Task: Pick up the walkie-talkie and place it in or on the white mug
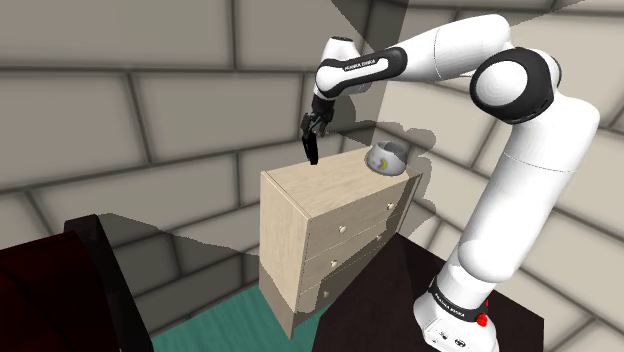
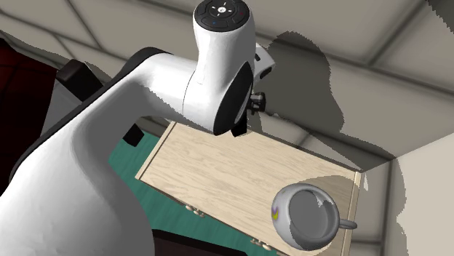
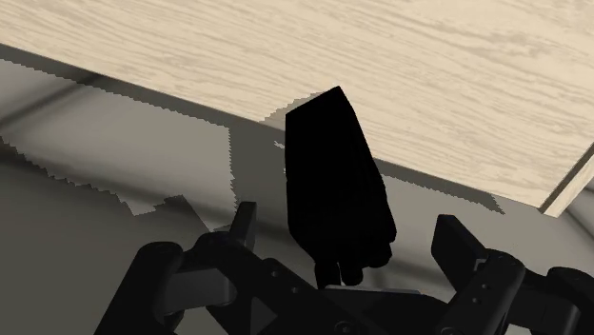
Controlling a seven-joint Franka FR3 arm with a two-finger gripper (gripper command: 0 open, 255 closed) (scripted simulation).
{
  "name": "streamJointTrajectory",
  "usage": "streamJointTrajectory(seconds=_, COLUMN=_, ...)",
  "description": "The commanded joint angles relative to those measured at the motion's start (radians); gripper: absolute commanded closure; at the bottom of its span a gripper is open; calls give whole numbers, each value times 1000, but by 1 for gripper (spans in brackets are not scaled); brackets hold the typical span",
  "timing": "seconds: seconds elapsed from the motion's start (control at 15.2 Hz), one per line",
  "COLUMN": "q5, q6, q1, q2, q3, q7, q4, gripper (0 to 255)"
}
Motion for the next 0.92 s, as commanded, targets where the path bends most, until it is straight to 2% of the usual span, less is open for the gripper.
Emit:
streamJointTrajectory(seconds=0.0, q5=1, q6=21, q1=-1, q2=36, q3=0, q7=1, q4=-9, gripper=0)
streamJointTrajectory(seconds=0.53, q5=1, q6=28, q1=-2, q2=40, q3=1, q7=1, q4=-12, gripper=0)
streamJointTrajectory(seconds=0.59, q5=2, q6=42, q1=-4, q2=42, q3=-1, q7=-3, q4=-24, gripper=255)
streamJointTrajectory(seconds=0.79, q5=3, q6=43, q1=-4, q2=49, q3=-1, q7=-4, q4=-18, gripper=255)
streamJointTrajectory(seconds=0.86, q5=-1, q6=56, q1=-2, q2=27, q3=0, q7=0, q4=-52, gripper=255)
